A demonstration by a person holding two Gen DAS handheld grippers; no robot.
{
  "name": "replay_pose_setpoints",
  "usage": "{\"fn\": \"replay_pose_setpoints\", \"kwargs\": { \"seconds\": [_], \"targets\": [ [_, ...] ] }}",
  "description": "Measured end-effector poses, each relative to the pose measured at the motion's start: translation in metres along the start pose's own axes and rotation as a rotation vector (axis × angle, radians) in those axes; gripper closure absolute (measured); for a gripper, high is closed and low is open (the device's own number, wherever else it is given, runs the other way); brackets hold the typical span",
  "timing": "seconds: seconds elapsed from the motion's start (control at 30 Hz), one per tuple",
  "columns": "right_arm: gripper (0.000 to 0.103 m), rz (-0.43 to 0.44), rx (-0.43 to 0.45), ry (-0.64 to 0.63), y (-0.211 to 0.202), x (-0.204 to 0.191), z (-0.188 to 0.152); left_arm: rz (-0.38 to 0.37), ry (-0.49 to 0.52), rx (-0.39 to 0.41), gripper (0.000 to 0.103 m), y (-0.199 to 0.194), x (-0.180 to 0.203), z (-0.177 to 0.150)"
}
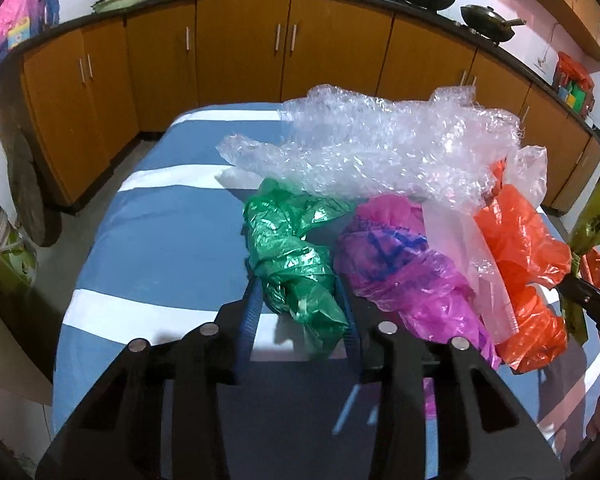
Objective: Collect trash
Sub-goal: 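Grasp the green bag with the left tool while the right tool grasps the olive-green bag, then carry both bags to the wastebasket and open both tools to drop them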
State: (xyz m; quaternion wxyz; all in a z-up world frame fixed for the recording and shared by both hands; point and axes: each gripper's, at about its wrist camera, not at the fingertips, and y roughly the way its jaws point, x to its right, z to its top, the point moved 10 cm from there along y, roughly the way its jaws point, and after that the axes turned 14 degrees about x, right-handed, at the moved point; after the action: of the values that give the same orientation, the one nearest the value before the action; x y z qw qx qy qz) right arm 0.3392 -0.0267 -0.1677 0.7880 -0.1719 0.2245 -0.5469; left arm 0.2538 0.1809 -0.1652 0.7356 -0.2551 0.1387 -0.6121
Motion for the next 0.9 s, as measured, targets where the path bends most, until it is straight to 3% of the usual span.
{"fn": "replay_pose_setpoints", "kwargs": {
  "seconds": [0.17,0.63,0.9],
  "targets": [
    [0.089,-0.006,0.000,0.001,-0.001,0.000,0.000,-0.006,-0.008,0.001,0.079,-0.002,-0.002,0.000],
    [0.089,-0.023,0.029,0.003,-0.024,-0.001,0.008,0.009,-0.014,0.053,0.080,-0.050,-0.020,0.001],
    [0.089,-0.038,0.075,0.007,-0.051,0.006,0.023,-0.053,-0.014,0.159,0.080,-0.087,0.004,0.042]
  ]
}}
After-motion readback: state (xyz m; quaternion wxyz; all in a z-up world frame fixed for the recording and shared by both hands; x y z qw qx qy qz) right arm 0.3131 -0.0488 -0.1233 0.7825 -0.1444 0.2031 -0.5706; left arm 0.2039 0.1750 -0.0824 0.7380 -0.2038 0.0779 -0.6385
